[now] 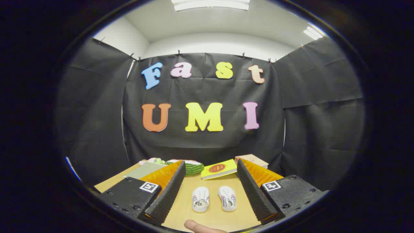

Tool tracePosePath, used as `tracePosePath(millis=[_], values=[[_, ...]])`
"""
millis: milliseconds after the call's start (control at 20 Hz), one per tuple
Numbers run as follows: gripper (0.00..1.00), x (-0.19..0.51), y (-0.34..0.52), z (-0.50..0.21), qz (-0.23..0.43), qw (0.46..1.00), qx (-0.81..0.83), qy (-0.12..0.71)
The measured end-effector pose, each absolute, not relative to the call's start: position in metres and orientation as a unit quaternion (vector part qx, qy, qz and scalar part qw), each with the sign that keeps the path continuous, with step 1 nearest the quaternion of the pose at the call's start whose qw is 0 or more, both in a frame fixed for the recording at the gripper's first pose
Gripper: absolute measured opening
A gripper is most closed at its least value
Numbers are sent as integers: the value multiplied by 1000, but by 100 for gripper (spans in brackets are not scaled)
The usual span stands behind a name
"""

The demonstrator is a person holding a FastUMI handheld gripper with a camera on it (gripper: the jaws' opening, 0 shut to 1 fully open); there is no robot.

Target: Open the storage box then place both shoes into the box .Put the left shoe in first, then the right shoe, with the right side of both shoes facing outward in a uniform manner.

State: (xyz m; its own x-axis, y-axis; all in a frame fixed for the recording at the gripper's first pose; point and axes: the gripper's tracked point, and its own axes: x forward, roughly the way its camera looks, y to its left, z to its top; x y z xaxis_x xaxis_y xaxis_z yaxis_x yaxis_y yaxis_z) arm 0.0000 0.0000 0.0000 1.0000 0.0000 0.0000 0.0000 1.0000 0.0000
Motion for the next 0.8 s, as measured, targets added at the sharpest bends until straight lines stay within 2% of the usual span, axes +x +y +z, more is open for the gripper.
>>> tracePosePath(millis=[800], values=[[100,44,-2,-38,-2,999,7,48]])
